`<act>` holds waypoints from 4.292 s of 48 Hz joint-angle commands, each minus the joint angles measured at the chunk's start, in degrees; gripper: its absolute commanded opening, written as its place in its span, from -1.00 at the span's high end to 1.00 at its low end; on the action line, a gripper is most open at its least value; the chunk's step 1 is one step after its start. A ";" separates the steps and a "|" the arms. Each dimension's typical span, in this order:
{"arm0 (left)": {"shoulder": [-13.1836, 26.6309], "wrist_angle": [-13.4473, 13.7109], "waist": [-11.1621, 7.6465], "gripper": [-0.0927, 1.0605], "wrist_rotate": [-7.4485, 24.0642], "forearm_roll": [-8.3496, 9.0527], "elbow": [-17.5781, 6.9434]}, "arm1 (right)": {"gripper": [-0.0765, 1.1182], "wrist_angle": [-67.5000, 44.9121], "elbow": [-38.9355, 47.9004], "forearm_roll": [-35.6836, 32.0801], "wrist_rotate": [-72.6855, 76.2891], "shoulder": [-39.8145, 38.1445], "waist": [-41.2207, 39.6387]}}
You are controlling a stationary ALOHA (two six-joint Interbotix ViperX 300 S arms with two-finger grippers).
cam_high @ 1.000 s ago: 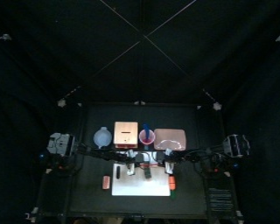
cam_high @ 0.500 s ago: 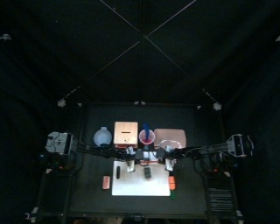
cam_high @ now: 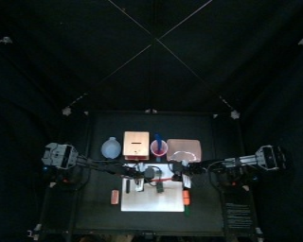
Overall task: Place sushi on board then cut the sushi with the knife then place the pieces on the plate
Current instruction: Cut the sushi into 4 pieces
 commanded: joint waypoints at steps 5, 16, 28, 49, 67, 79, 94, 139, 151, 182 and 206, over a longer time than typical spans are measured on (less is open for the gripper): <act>0.53 0.18 -0.70 -0.02 0.00 -0.62 -0.70 | 0.25 -0.53 0.09 0.53 0.09 -0.35 0.18; 0.79 0.00 -0.88 -0.02 0.00 -1.23 -0.70 | 0.25 -0.62 0.18 0.79 0.09 0.62 0.26; 0.79 0.00 -1.49 -0.02 0.00 -2.29 -0.62 | 0.25 -1.14 0.18 1.58 0.09 0.79 1.14; 2.72 -0.35 -1.49 -0.02 0.00 -2.46 -0.70 | 0.25 -2.37 0.26 1.32 0.00 2.46 1.32; 4.57 -0.62 -1.14 -0.02 0.00 -2.55 -0.70 | 0.25 -3.78 -0.62 2.72 0.00 9.32 2.81; 4.48 -0.35 -1.14 -0.02 0.00 -2.64 -0.79 | 0.25 -3.60 -2.11 4.22 0.09 13.10 5.54; 2.64 0.00 -1.58 -0.02 0.09 -3.34 -0.97 | 0.25 -2.37 -2.55 4.04 0.09 8.96 5.80; -0.44 1.05 -4.83 -0.02 0.09 -2.55 -0.70 | 0.25 -0.97 -0.97 8.00 0.18 3.08 8.88; 0.53 0.97 -4.83 -0.02 0.00 -2.81 -0.88 | 0.25 -1.05 -1.14 8.00 0.18 5.19 9.40; 0.79 0.97 -4.83 -0.02 0.00 -3.69 -0.62 | 0.25 -1.32 -1.23 9.67 0.18 6.50 10.55; 0.70 0.88 -4.66 -0.02 0.26 -3.52 -0.79 | 0.25 -1.93 -1.67 8.79 0.09 5.80 10.37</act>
